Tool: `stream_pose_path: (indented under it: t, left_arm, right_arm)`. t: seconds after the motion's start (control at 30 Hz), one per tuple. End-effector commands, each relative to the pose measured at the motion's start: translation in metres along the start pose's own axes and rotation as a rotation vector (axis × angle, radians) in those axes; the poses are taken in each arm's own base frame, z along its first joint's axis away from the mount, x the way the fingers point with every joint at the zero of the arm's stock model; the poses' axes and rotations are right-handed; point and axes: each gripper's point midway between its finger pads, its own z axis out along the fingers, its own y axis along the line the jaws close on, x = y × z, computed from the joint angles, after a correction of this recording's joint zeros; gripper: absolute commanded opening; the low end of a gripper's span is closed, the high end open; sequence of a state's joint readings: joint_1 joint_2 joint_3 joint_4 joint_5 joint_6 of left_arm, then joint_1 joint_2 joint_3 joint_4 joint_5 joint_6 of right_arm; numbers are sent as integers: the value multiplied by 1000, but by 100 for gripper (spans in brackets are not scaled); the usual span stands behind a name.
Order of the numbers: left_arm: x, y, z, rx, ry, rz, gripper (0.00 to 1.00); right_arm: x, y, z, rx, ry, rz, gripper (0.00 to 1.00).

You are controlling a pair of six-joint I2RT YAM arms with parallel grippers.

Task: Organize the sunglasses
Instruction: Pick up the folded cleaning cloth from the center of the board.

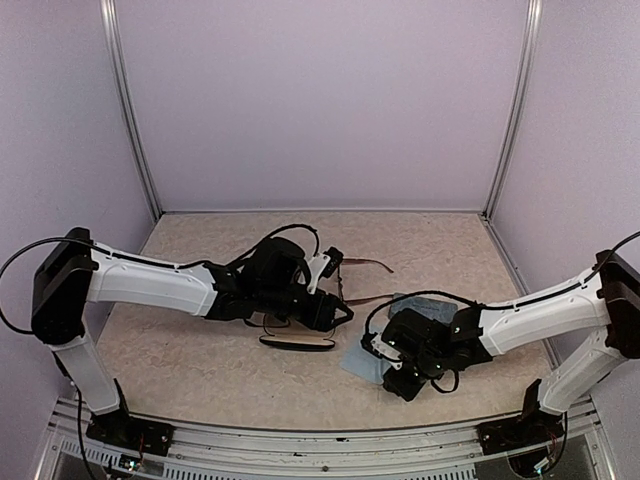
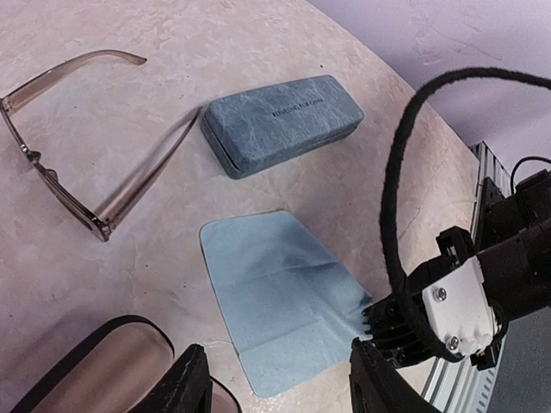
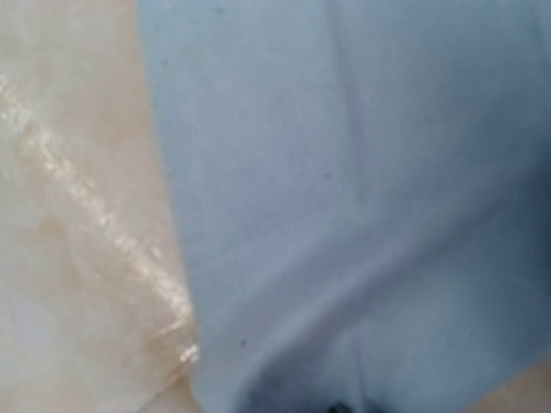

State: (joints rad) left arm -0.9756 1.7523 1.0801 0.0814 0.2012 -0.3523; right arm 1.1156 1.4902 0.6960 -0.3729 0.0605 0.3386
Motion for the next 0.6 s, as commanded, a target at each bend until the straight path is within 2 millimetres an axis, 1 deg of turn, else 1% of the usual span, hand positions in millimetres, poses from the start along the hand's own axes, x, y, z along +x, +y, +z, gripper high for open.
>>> stream_pose_path:
  t: [0.0,0.2,0.37,0.57]
  left_arm:
    - [6,-13,-1,5,-1,80,54]
    - [21,-28,0,32,24,136,52]
    - [39,-39,4,54,51,203,50]
    - [63,-46,10,79,75,305,47]
  right_arm:
    - [6,2,0,-31,6,13,23]
    - [8,3,1,-50,6,26,13]
    - [7,3,-2,-70,-19,42,8]
    - [5,1,-9,-105,-44,81,0]
